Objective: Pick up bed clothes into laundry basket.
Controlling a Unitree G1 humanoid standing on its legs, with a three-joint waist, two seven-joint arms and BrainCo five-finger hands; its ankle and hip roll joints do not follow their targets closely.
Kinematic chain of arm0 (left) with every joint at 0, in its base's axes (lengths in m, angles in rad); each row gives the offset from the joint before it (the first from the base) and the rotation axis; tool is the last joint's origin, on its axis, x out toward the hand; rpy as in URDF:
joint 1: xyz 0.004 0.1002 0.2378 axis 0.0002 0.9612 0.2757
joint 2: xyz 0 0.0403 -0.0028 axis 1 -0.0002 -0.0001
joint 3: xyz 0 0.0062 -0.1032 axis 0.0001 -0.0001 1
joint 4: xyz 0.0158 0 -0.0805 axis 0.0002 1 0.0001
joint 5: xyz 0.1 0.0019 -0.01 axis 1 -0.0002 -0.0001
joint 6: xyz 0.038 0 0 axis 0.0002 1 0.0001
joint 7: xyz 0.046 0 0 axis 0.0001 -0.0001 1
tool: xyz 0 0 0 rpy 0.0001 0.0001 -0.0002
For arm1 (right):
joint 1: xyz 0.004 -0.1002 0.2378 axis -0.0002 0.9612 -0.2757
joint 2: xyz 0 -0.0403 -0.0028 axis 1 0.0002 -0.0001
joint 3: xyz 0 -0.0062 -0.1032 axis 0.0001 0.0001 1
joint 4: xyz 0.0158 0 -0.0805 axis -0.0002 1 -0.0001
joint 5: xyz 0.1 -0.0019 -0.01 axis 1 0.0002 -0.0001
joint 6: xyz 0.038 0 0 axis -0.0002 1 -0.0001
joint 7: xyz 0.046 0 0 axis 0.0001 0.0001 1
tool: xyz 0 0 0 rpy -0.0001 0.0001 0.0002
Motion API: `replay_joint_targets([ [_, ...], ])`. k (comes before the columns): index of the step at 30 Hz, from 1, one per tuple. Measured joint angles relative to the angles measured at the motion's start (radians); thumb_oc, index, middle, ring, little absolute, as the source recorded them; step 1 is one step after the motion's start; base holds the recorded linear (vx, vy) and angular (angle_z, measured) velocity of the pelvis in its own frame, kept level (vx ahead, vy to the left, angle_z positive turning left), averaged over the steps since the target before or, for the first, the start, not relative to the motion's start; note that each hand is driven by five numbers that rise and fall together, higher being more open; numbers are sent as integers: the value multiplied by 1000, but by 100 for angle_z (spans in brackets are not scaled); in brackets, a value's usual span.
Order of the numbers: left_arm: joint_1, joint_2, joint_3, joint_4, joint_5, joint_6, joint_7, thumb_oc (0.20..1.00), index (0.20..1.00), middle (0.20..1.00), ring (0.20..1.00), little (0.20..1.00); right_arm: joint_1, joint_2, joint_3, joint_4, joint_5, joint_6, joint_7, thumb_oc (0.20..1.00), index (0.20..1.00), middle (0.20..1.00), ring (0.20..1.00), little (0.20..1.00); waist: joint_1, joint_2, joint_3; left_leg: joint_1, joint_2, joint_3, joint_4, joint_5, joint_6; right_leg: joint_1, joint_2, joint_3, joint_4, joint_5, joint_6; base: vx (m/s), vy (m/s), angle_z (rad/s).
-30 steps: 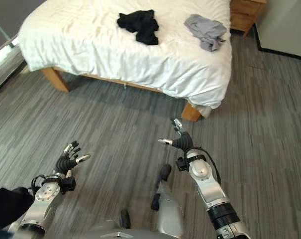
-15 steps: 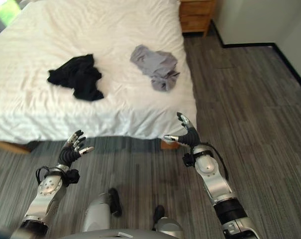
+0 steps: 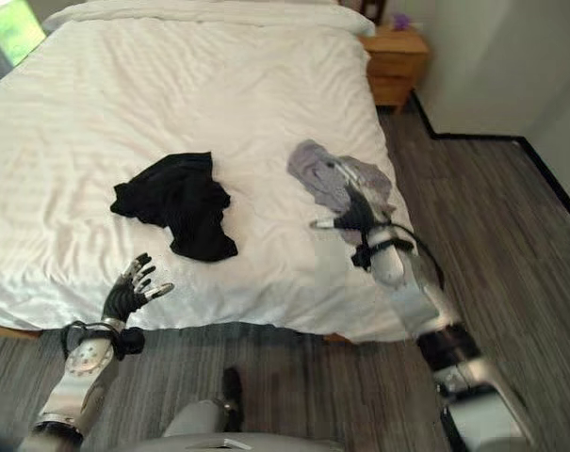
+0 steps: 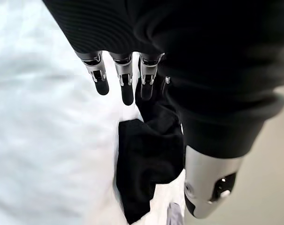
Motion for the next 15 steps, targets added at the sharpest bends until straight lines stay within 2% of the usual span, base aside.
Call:
replay_joint_targets([
  [1, -3, 7, -10, -2, 0, 0, -6, 1000, 1000, 1000, 1000, 1000, -32, -19, 15, 43, -4, 14, -9, 1000, 1000, 1000, 1000, 1000, -6, 16, -2, -2, 30, 12, 2, 16, 25, -14, 11, -5, 57, -7, 2, 105, 144, 73],
  [2, -2, 9, -13, 0, -1, -1, -16, 1000, 1000, 1000, 1000, 1000, -48, -20, 18, 97, -14, 17, -16, 1000, 1000, 1000, 1000, 1000, -4, 18, 0, 5, 35, 3, 1, 21, 39, -41, 9, 13, 146, -13, 10, 89, 87, 52],
  [3, 20, 22, -24, -2, -14, -1, -19, 1000, 1000, 1000, 1000, 1000, -111, -23, 88, 224, -17, 31, -20, 1000, 1000, 1000, 1000, 1000, 4, 28, 3, 40, 48, -11, -36, 29, 52, -175, -18, 56, 412, -18, 21, 106, 45, 33],
  [4, 23, 41, -30, -1, -36, -1, -22, 1000, 1000, 1000, 1000, 1000, -136, -22, 110, 276, -17, 38, -22, 1000, 1000, 1000, 1000, 1000, 4, 16, 1, 45, 46, -11, -47, 34, 57, -226, -39, 61, 458, -60, 30, 139, 16, 14],
  [6, 25, 56, -30, 1, -41, -1, -23, 1000, 1000, 1000, 1000, 1000, -151, -18, 111, 307, -17, 46, -26, 1000, 1000, 1000, 1000, 1000, 7, 13, 7, 41, 36, -10, -49, 35, 50, -280, -60, 67, 370, -71, 34, 143, -7, 19],
  [7, 23, 60, -30, 1, -47, -1, -24, 1000, 1000, 1000, 1000, 1000, -170, -20, 120, 350, -17, 40, -34, 1000, 1000, 1000, 1000, 1000, 5, 9, 8, 37, 32, -29, -49, 21, 50, -304, -59, 64, 262, -70, 33, 142, -35, 24],
  [8, 15, 58, -30, 1, -75, -2, -28, 1000, 1000, 1000, 1000, 1000, -200, -26, 126, 406, -17, 42, -35, 1000, 1000, 1000, 1000, 1000, 1, 7, 9, 28, 35, -41, -50, 21, 49, -326, -38, 76, 125, -41, 24, 154, -42, 35],
  [10, 17, 56, -23, 19, -81, -9, -29, 1000, 1000, 1000, 1000, 1000, -215, -26, 124, 481, -15, 55, -46, 1000, 1000, 1000, 1000, 1000, 3, 10, 18, 22, 30, -61, -51, 15, 40, -358, -21, 81, -47, 66, 31, 154, -86, 41],
  [11, 38, 68, -1, 21, -109, -8, -37, 1000, 1000, 1000, 1000, 1000, -242, -19, 172, 574, -15, 75, -36, 1000, 1000, 1000, 1000, 1000, 9, -16, 25, 35, 9, -67, -55, -1, 11, -364, -36, 39, -138, 148, 7, 81, -109, 53],
  [12, 46, 69, -2, 22, -118, -9, -37, 1000, 1000, 1000, 1000, 1000, -250, -20, 169, 641, -15, 68, -38, 1000, 1000, 1000, 1000, 1000, 11, -12, 22, 32, 8, -92, -56, -6, 2, -357, -35, 49, -141, 202, 5, 113, -132, 54],
  [13, 46, 68, -1, 20, -119, -9, -38, 1000, 1000, 1000, 1000, 1000, -275, -21, 172, 707, -15, 68, -36, 1000, 1000, 1000, 1000, 1000, 18, -7, 23, 30, 17, -93, -55, -7, -5, -358, -26, 50, -141, 223, 8, 54, -43, 42],
  [14, 46, 68, -1, 16, -119, -13, -38, 1000, 1000, 1000, 1000, 1000, -299, -28, 182, 755, -15, 85, -35, 1000, 1000, 1000, 1000, 1000, 22, 2, 24, 26, 31, -89, -55, -3, -28, -365, -12, 50, -141, 242, 5, 102, -79, 22],
  [15, 58, 62, 3, 16, -119, -21, -38, 1000, 1000, 1000, 1000, 1000, -325, -38, 189, 799, -15, 88, -35, 1000, 1000, 1000, 1000, 1000, 39, 28, 23, 11, 68, -90, -50, 4, -51, -378, 25, 48, -140, 248, -14, 71, -56, 4],
])
